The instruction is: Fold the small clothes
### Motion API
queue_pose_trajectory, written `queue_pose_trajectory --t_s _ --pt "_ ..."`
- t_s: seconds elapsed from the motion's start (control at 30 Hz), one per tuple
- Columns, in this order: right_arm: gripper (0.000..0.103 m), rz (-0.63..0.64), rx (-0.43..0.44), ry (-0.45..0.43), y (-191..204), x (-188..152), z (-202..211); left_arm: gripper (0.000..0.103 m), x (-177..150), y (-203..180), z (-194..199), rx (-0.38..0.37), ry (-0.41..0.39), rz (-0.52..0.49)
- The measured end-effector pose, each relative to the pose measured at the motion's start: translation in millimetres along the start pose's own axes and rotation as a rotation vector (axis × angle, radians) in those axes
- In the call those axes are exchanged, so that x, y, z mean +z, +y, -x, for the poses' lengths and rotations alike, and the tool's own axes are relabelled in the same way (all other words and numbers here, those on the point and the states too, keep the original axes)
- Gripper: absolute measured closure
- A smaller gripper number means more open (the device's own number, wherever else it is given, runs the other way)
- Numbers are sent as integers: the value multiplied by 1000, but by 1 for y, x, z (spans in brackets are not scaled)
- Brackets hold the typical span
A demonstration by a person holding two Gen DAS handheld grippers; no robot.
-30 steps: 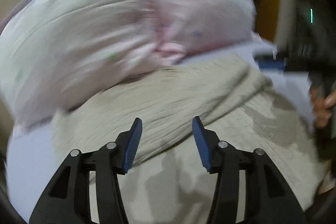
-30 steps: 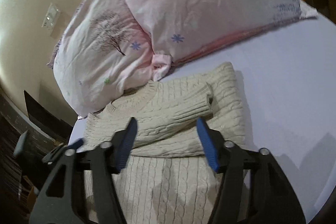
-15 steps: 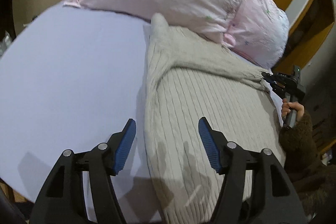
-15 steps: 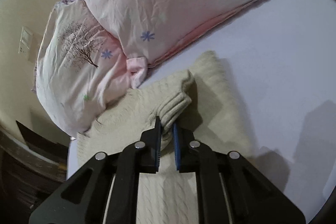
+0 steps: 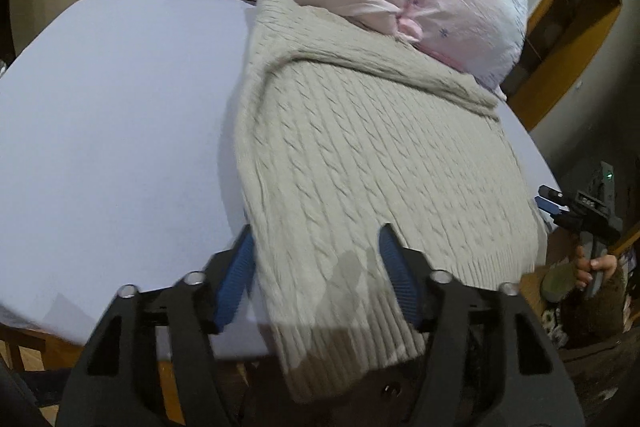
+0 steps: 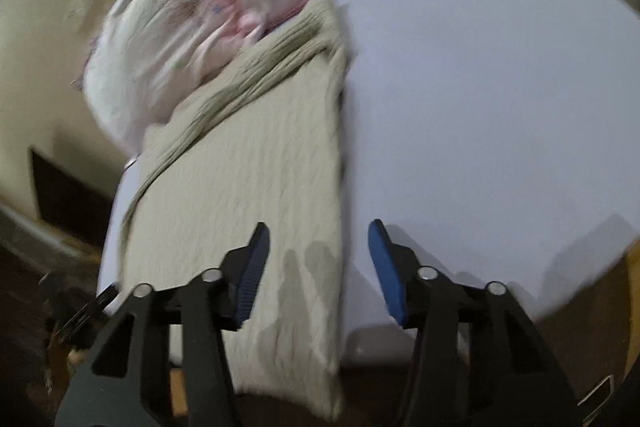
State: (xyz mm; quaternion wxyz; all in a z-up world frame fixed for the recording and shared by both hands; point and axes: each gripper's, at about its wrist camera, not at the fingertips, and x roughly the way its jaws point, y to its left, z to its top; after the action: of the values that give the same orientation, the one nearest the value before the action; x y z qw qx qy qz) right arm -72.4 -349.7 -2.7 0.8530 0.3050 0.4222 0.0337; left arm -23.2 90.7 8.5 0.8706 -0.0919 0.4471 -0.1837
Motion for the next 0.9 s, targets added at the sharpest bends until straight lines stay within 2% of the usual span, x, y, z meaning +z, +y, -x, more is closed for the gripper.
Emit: queue_pose_trajectory --t_s 0.03,0.07,0.1,0.13,0.17,0.23,0.33,0.43,0.5,0.57,0.63,0.7,0.73,0.77,0.8,0.83,0.87,0.9 --pt "64 -2 60 35 2 -10 -2 64 -4 -3 1 11 1 -9" --pt "65 4 100 50 4 -18 -3 71 -9 -5 2 4 11 -7" --pt "70 26 144 69 7 -28 -4 85 -10 -5 1 -11 20 1" --pt "89 33 166 80 7 -34 -4 88 -12 -4 0 -39 32 15" --pt "95 23 210 107 5 -38 -7 90 -13 -3 0 -48 33 20" --pt "95 -34 339 119 1 -38 -10 93 -9 -3 3 -70 28 13" --pt "96 -29 465 5 9 -12 7 94 12 -3 15 -149 -21 4" --pt "96 13 537 -125 24 35 24 94 62 0 27 -179 -136 -4" --pt "96 31 539 -200 34 73 22 94 96 4 24 -167 -197 11" --pt "96 26 526 -262 43 114 6 94 138 12 9 -124 -263 51" --pt "96 -33 483 -317 41 158 -25 94 176 22 -19 -84 -298 118" --pt "95 -133 401 -327 30 193 -65 94 209 36 -65 -12 -283 172" --pt "91 -187 327 -315 22 206 -87 93 226 45 -95 32 -236 199" --pt "85 -250 235 -281 13 216 -113 93 234 52 -112 34 -191 228" --pt "67 -306 161 -252 4 219 -129 93 239 60 -129 13 -129 281" --pt "53 -355 132 -234 -3 218 -140 93 241 68 -139 -17 -83 337" --pt "49 -391 165 -233 -10 215 -145 93 238 73 -140 -48 -77 370" --pt "41 -375 195 -251 -11 214 -145 85 234 73 -133 -54 -104 356"
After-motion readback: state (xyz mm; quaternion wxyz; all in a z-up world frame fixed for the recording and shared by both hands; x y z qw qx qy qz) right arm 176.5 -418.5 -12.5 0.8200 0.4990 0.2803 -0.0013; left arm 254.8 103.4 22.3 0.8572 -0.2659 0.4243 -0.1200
